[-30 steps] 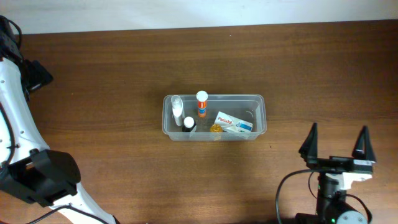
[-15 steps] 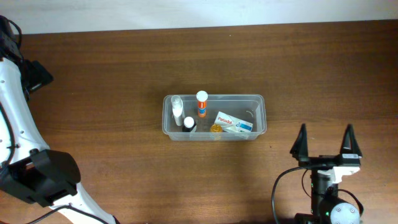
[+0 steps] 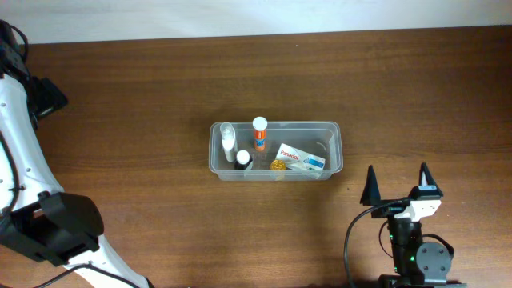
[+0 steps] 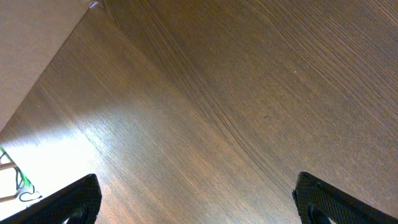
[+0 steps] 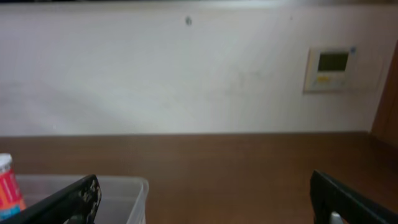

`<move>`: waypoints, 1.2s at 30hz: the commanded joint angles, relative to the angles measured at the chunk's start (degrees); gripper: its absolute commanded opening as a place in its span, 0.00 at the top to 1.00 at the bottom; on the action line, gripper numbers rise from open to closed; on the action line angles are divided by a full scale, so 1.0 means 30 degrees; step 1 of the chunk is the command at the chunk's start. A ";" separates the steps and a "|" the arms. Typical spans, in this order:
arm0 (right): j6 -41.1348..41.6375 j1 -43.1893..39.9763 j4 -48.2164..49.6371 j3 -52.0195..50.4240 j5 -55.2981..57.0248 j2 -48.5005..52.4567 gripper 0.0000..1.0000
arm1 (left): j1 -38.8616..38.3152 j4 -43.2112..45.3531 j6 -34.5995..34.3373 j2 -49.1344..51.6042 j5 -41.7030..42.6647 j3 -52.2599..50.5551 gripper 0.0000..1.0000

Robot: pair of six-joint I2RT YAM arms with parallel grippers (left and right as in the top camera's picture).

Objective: Pack container

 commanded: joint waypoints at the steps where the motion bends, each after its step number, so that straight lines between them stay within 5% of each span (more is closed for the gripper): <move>1: 0.0211 0.0146 -0.0539 -0.0087 -0.0393 -0.0204 0.02 | 0.0102 -0.0007 -0.0058 0.0087 0.0058 0.0313 0.01; 7: 0.0204 0.0146 -0.3373 -0.0087 -0.0270 -0.0182 0.02 | 0.0102 -0.0007 -0.0058 0.0087 0.0058 0.0313 0.01; 36: 0.0138 0.0087 -0.3344 -0.0087 -0.0036 -0.0007 0.02 | 0.0102 -0.0007 -0.0058 0.0087 0.0058 0.0313 0.01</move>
